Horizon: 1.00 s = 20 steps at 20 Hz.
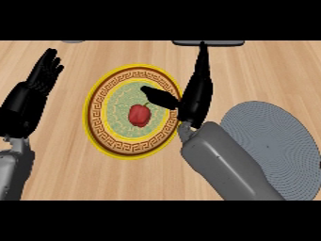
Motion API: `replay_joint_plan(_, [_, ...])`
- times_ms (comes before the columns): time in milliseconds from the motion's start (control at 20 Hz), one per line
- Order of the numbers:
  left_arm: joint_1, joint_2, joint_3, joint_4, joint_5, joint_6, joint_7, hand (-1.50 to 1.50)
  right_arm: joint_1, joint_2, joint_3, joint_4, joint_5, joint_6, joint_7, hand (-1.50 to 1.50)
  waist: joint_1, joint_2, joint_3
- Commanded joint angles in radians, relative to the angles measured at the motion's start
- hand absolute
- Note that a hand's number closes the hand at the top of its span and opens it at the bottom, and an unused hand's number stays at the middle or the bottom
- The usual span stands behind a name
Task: Pick the bell pepper from the placemat and place it in the plate
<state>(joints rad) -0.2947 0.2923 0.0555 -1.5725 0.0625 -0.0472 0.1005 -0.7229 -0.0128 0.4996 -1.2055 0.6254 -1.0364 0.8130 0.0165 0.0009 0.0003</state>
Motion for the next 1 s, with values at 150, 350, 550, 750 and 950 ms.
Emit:
replay_joint_plan(150, [-0.030, 0.005, 0.025, -0.011, 0.004, 0.000, 0.050, 0.00, 0.289, -0.133, 0.026, -0.330, -0.043, 0.031, -0.100, -1.50, -0.028, -0.004, 0.000])
replay_joint_plan(350, [0.033, 0.058, 0.097, 0.001, 0.053, -0.076, -0.019, 0.00, 0.426, -0.165, 0.040, -0.497, 0.023, 0.099, -0.037, -1.50, -0.027, -0.005, -0.001])
replay_joint_plan(550, [0.022, -0.010, 0.023, -0.060, -0.021, -0.008, 0.027, 0.00, 0.590, -0.243, 0.066, -0.657, -0.003, 0.120, -0.083, -1.50, -0.026, -0.004, 0.000])
replay_joint_plan(750, [0.018, -0.021, 0.027, -0.028, -0.030, -0.011, 0.016, 0.00, 0.690, -0.335, 0.048, -0.809, -0.020, 0.170, -0.105, -1.50, -0.027, -0.003, 0.000])
replay_joint_plan(950, [0.005, -0.012, 0.059, -0.037, -0.007, -0.034, 0.036, 0.00, 0.735, -0.295, 0.024, -0.718, 0.011, 0.134, -0.188, -1.50, -0.020, -0.002, 0.000])
